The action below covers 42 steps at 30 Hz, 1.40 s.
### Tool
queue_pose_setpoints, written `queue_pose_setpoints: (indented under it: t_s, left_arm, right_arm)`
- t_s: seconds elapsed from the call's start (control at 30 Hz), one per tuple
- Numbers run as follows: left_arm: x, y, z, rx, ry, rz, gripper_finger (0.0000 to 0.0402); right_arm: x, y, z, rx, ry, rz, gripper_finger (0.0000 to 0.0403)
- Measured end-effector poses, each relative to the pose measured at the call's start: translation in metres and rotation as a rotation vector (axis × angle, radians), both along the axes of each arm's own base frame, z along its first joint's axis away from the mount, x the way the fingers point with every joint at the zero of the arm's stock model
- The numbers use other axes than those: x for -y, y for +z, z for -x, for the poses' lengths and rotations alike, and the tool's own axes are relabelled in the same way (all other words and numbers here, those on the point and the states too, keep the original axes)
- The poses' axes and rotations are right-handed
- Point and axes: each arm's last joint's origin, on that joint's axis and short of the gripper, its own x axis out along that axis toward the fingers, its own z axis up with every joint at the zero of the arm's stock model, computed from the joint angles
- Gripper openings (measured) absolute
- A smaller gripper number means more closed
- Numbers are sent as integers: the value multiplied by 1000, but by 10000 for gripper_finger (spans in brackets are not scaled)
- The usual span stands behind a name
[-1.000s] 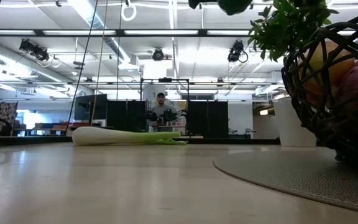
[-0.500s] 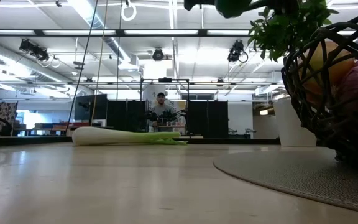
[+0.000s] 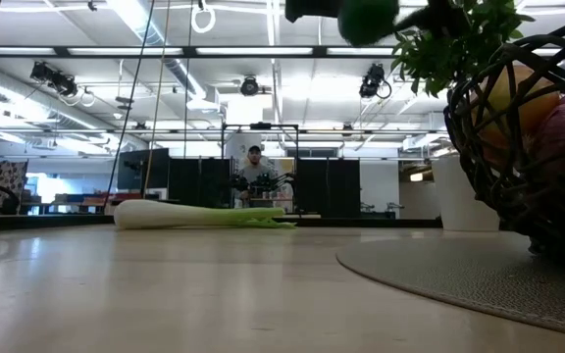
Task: Build produce basket
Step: Put the green lime into the black basket
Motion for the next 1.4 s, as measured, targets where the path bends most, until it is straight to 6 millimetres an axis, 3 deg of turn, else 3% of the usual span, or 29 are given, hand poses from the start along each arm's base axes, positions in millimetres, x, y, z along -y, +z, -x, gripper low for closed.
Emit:
queue_pose_setpoints:
  t_s: [0.13,0.37,0.53,0.67,0.8,1.07,1.4]
  left_arm:
    - [-5,12,4,39,16,10,311]
    - [-15,32,12,37,23,-16,313]
    - [-47,32,24,-81,129,-44,313]
    - [-75,28,34,-117,284,86,314]
    - [-91,29,37,-84,385,262,312]
    - [-88,29,35,-66,413,344,303]
    - [-95,24,41,-112,528,454,302]
  right_arm:
    - [4,-6,2,-66,3,-15,286]
    - [3,-7,17,-155,96,-88,283]
    - [-15,-3,46,-243,229,-230,283]
    - [-34,3,65,-256,273,-337,283]
    - [-59,3,78,-305,333,-407,287]
    - [-103,-15,101,-551,419,-405,295]
    - [-124,-25,109,-574,424,-271,357]
